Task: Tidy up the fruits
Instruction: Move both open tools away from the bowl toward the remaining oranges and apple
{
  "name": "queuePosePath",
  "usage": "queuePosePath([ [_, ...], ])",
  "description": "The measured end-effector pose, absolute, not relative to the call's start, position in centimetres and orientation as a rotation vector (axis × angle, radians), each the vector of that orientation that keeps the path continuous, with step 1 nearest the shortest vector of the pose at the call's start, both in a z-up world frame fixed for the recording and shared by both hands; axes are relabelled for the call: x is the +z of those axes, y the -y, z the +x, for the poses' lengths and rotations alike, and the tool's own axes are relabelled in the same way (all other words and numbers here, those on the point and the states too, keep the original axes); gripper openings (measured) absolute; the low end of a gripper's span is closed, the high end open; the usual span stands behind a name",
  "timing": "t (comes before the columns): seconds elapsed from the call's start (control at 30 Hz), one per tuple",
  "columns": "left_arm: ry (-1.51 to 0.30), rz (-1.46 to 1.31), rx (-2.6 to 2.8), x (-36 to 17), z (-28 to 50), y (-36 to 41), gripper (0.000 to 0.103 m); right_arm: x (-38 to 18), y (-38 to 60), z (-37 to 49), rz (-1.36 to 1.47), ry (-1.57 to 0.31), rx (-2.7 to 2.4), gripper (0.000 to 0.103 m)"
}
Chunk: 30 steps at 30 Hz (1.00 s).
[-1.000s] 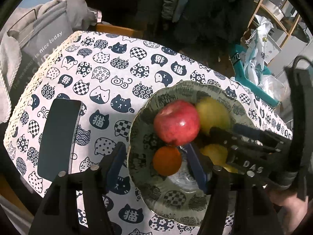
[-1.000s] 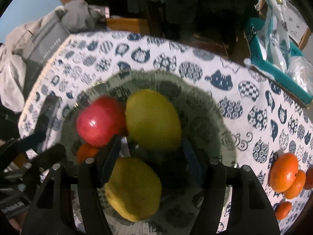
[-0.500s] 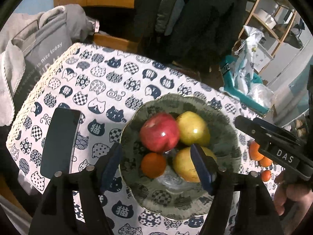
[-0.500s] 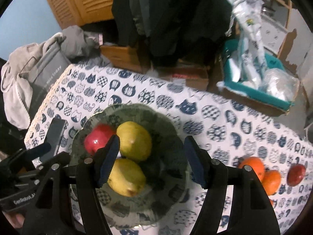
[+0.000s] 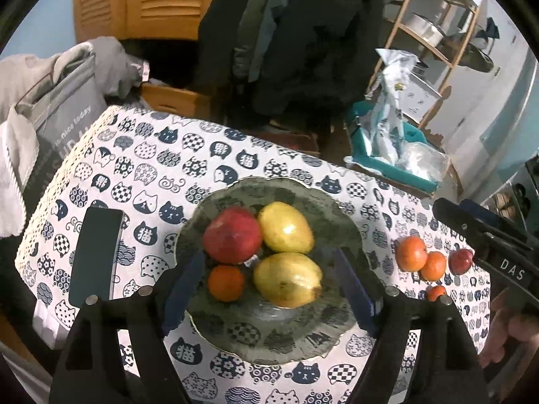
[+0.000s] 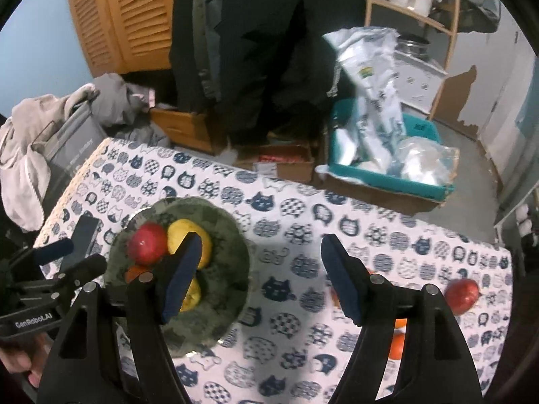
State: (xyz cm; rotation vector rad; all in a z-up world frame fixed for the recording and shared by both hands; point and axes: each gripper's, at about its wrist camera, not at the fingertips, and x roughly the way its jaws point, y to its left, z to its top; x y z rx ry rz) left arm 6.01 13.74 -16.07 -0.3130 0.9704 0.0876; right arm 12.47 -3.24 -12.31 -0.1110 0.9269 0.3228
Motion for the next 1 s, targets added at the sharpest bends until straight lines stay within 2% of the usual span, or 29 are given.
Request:
queuePosePath([
  [0.07, -0.962, -0.299, 0.082, -15.6, 5.8, -13.1, 0.087, -11.7, 4.3, 12.0, -0.111, -0.914, 0.305, 0.074],
  [1.0, -0.906, -0.124, -0.075, -11.0, 5.5, -1.9, 0.089, -8.6, 17.9, 6.1, -0.065, -0.831, 0.132, 0.08],
])
